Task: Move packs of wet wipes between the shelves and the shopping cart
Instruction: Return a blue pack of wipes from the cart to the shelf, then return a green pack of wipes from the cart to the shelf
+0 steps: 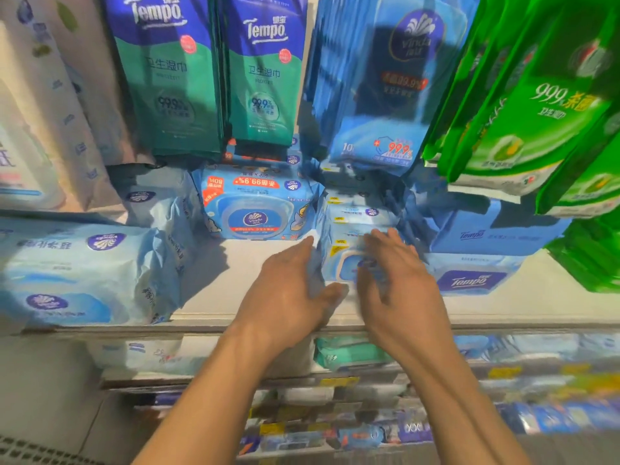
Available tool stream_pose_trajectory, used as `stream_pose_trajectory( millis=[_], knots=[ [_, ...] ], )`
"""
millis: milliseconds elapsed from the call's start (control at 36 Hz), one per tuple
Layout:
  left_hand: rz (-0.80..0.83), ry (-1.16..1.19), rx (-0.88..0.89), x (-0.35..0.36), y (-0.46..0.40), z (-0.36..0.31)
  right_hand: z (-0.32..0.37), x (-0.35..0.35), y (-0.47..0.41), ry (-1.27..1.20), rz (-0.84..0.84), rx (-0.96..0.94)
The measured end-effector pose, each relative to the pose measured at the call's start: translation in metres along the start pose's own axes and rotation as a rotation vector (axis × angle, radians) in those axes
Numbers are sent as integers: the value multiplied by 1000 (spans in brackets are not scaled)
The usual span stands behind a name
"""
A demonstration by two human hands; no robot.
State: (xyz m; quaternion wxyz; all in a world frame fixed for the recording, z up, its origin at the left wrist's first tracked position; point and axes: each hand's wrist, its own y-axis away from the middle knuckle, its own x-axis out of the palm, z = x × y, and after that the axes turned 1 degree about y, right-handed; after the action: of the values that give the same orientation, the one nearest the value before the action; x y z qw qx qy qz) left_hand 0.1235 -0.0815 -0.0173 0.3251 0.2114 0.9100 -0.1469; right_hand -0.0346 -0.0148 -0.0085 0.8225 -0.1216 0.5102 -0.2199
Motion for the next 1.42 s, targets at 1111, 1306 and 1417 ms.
stream_pose_trajectory(
  millis=[1111,1306,1417],
  knots=[
    [-552,-379,-633,-6,332,-98,125,-76,136,-47,464,-621],
    [-681,-347,-773,-34,414,-94,211,-83,183,-56,490,-840],
    [-758,-338,-824,-48,472,-90,259,-77,224,-44,498,-978]
  ],
)
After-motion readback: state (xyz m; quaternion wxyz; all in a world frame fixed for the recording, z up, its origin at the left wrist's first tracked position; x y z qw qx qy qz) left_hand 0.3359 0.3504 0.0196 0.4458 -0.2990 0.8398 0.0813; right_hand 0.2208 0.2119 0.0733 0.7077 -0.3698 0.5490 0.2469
